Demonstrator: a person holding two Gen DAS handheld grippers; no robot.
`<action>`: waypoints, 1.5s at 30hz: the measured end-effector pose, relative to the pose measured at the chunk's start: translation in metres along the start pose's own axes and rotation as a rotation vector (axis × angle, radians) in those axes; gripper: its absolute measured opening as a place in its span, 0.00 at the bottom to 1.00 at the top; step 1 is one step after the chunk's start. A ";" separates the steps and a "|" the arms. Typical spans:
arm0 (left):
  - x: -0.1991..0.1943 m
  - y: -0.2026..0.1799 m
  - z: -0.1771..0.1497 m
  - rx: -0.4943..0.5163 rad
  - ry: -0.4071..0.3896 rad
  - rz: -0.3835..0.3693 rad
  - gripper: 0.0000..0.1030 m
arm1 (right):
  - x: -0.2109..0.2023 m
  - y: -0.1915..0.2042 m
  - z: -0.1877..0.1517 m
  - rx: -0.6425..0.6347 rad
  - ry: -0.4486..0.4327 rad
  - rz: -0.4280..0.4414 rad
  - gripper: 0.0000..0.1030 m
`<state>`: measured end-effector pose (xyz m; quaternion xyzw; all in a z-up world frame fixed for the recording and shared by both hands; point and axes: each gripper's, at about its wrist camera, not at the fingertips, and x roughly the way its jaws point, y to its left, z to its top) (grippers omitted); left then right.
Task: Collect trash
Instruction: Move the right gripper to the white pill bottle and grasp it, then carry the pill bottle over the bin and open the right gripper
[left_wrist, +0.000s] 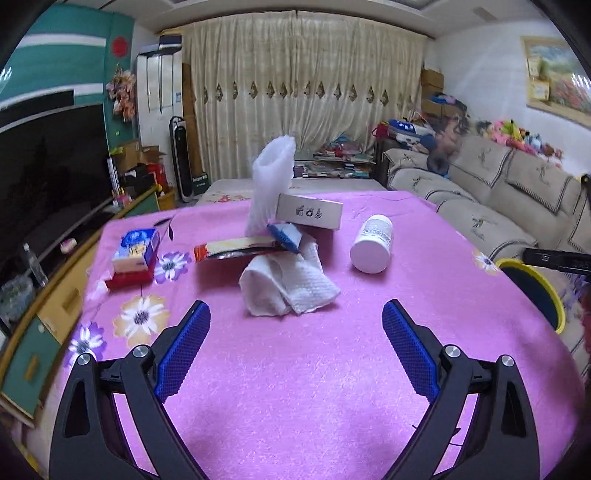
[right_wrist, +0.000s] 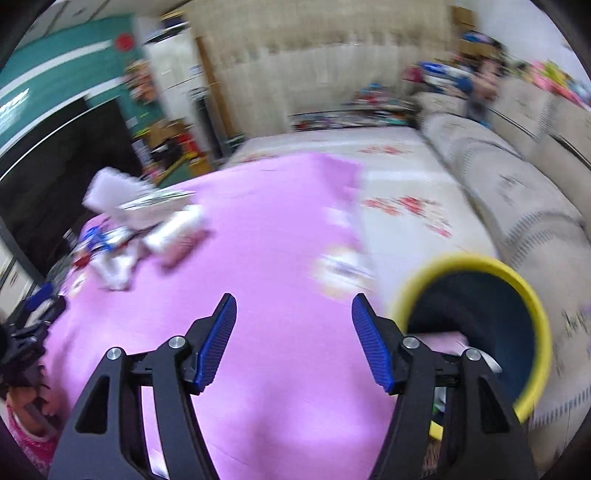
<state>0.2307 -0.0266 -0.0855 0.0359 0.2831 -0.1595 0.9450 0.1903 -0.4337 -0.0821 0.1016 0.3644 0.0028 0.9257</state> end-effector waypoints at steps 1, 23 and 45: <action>0.001 0.001 0.000 -0.004 0.005 -0.013 0.90 | 0.006 0.015 0.007 -0.039 -0.005 0.033 0.63; 0.011 -0.026 0.000 0.018 0.040 -0.055 0.90 | 0.144 0.111 0.065 -0.429 0.059 0.190 0.92; 0.014 -0.031 -0.002 0.043 0.043 -0.067 0.90 | 0.111 0.094 0.047 -0.402 0.094 0.213 0.82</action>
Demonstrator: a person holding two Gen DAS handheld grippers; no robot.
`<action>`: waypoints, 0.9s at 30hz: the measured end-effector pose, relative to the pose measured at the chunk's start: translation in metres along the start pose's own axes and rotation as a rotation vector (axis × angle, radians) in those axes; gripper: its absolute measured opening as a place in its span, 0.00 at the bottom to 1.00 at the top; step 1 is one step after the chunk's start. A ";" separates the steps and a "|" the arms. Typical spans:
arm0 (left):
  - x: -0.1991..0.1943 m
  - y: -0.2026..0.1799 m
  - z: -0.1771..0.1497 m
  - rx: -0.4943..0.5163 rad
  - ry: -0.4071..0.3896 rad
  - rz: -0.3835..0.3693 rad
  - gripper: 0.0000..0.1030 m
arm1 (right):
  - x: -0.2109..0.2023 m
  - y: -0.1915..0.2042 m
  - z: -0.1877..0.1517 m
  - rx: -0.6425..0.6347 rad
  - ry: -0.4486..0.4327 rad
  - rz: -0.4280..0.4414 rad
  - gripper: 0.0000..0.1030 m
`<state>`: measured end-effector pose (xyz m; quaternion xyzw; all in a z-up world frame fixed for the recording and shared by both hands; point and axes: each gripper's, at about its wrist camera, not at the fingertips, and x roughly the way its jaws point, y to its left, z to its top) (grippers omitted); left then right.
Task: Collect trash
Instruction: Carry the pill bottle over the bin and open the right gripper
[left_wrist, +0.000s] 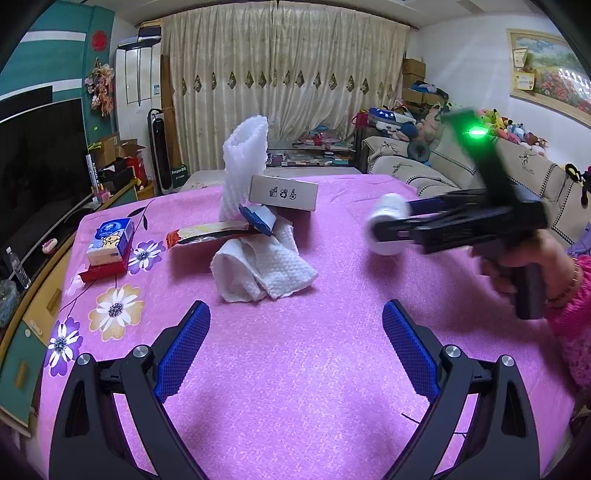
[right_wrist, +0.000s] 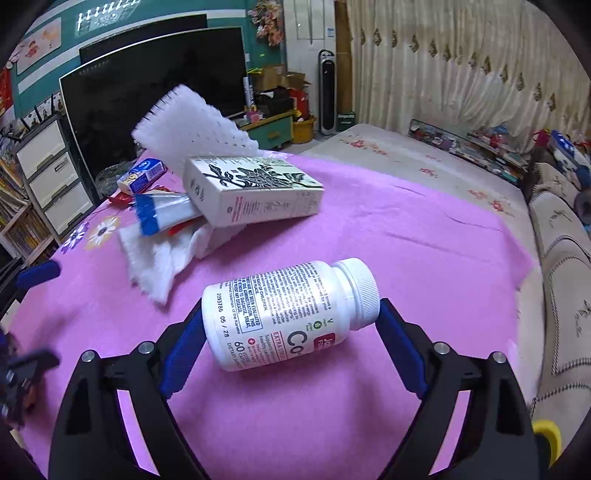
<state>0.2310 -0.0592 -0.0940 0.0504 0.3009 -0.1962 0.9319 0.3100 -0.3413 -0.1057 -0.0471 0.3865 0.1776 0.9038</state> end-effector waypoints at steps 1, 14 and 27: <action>0.000 0.000 0.000 0.001 -0.001 0.000 0.90 | -0.010 -0.002 -0.006 0.009 -0.010 -0.005 0.82; 0.000 0.001 0.000 -0.001 0.003 0.006 0.90 | -0.147 -0.116 -0.154 0.446 -0.085 -0.455 0.82; 0.001 0.004 0.000 -0.012 0.016 0.009 0.90 | -0.120 -0.169 -0.230 0.634 0.103 -0.585 0.82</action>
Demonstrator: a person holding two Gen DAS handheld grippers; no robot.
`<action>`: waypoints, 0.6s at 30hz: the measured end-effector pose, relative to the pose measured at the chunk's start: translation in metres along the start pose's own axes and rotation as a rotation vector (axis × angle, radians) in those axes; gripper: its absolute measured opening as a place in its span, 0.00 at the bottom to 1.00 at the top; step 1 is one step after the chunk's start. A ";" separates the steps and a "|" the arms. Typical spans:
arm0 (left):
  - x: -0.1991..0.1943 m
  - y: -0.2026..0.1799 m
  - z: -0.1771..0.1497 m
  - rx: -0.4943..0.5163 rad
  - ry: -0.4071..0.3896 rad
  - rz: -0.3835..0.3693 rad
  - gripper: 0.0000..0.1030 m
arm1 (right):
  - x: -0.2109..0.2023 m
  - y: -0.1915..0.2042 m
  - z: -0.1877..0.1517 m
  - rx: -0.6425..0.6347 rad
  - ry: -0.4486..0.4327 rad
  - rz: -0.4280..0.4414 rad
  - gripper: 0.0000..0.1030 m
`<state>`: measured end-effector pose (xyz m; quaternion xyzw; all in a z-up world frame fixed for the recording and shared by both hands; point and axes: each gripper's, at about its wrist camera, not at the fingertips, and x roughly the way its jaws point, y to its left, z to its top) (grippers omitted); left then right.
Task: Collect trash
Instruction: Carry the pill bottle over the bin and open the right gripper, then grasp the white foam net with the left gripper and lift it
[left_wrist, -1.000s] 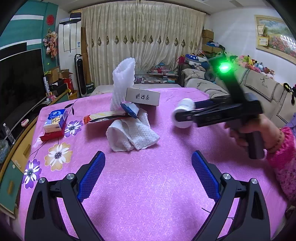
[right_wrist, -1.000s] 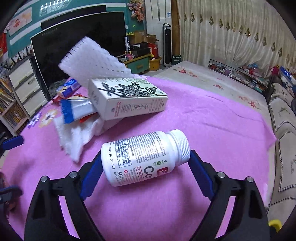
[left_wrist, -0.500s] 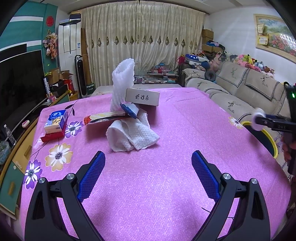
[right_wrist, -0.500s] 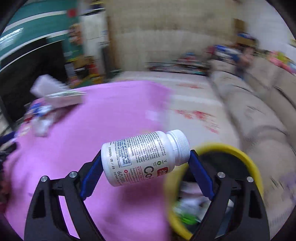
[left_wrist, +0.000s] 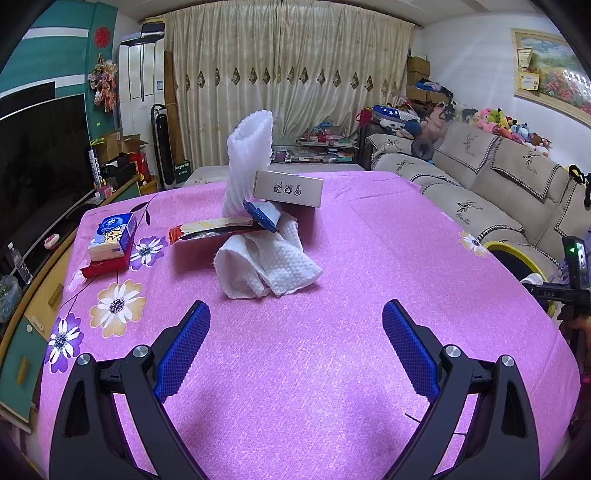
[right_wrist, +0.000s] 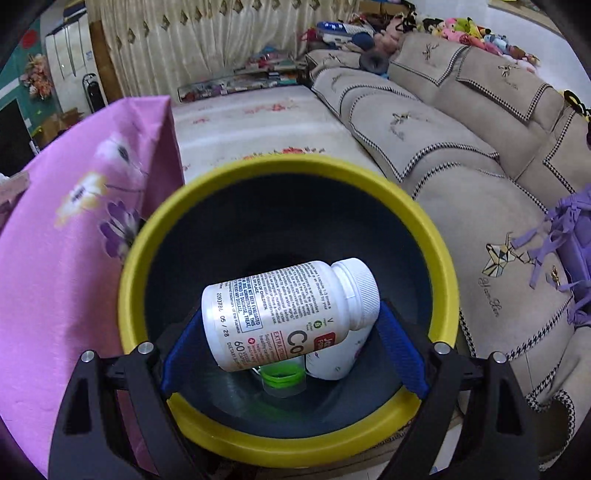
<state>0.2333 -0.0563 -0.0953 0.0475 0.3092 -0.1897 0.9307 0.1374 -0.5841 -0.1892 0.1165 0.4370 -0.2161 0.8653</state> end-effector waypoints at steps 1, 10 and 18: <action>0.000 0.000 0.000 0.000 0.000 0.000 0.90 | 0.003 0.001 -0.001 0.000 0.007 -0.005 0.82; 0.001 -0.003 -0.001 0.012 -0.002 0.002 0.90 | -0.003 0.002 -0.005 0.016 0.004 -0.015 0.88; 0.002 -0.001 0.000 -0.003 0.009 0.004 0.90 | -0.024 0.005 -0.007 0.023 -0.054 0.002 0.88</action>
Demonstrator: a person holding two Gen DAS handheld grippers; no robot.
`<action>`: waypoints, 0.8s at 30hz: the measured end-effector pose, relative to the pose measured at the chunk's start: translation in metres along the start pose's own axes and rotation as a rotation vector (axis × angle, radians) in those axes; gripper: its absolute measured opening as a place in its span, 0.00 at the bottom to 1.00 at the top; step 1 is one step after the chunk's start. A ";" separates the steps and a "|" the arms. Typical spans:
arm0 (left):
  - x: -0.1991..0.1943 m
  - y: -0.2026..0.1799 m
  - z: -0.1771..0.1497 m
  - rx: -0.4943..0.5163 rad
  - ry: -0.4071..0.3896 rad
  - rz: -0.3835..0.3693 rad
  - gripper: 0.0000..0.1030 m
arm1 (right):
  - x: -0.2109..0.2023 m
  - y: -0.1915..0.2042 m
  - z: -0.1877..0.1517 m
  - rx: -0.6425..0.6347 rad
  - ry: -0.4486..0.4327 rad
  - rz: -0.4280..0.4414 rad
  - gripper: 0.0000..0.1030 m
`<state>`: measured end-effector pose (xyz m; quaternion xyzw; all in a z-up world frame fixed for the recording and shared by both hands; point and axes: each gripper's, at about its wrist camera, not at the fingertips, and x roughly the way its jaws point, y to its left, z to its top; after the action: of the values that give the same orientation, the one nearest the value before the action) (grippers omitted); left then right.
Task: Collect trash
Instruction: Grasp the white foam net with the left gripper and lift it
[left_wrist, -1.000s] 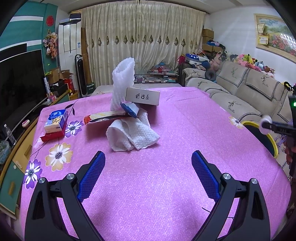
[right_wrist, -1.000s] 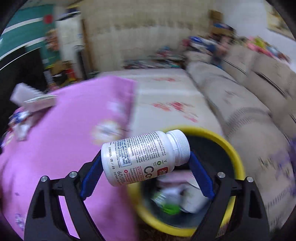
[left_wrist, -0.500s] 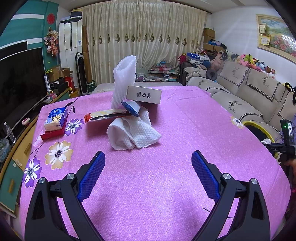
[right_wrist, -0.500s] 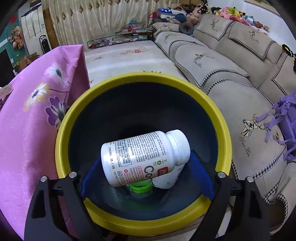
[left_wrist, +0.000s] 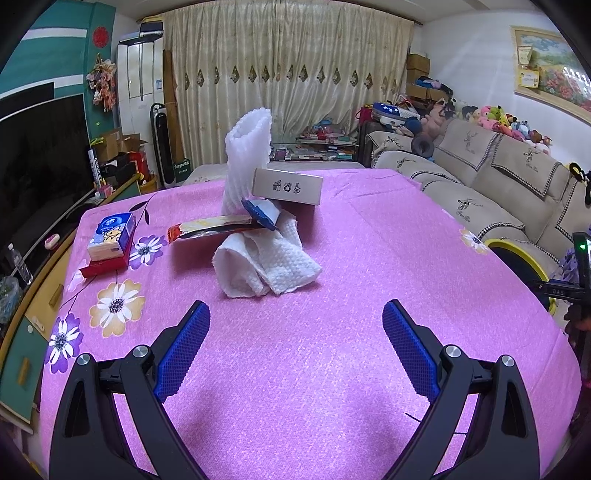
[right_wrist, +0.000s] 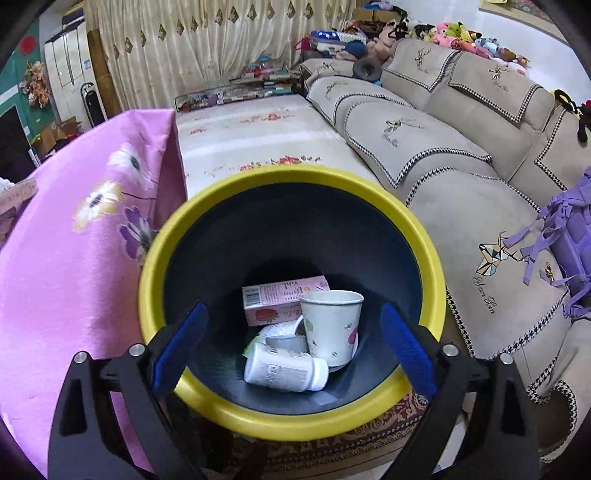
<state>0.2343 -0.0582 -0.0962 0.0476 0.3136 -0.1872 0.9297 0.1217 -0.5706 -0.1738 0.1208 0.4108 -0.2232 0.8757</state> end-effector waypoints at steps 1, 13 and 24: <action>0.000 0.001 0.000 -0.008 -0.001 0.006 0.90 | -0.003 0.001 0.000 0.003 -0.008 0.008 0.88; -0.001 -0.001 0.066 0.020 -0.032 0.023 0.90 | -0.027 0.004 0.005 -0.009 -0.071 0.039 0.88; 0.069 0.033 0.127 -0.057 0.000 0.067 0.72 | -0.032 -0.011 0.002 0.020 -0.072 0.033 0.88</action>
<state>0.3691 -0.0753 -0.0371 0.0314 0.3172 -0.1469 0.9364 0.1003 -0.5715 -0.1480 0.1283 0.3746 -0.2170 0.8923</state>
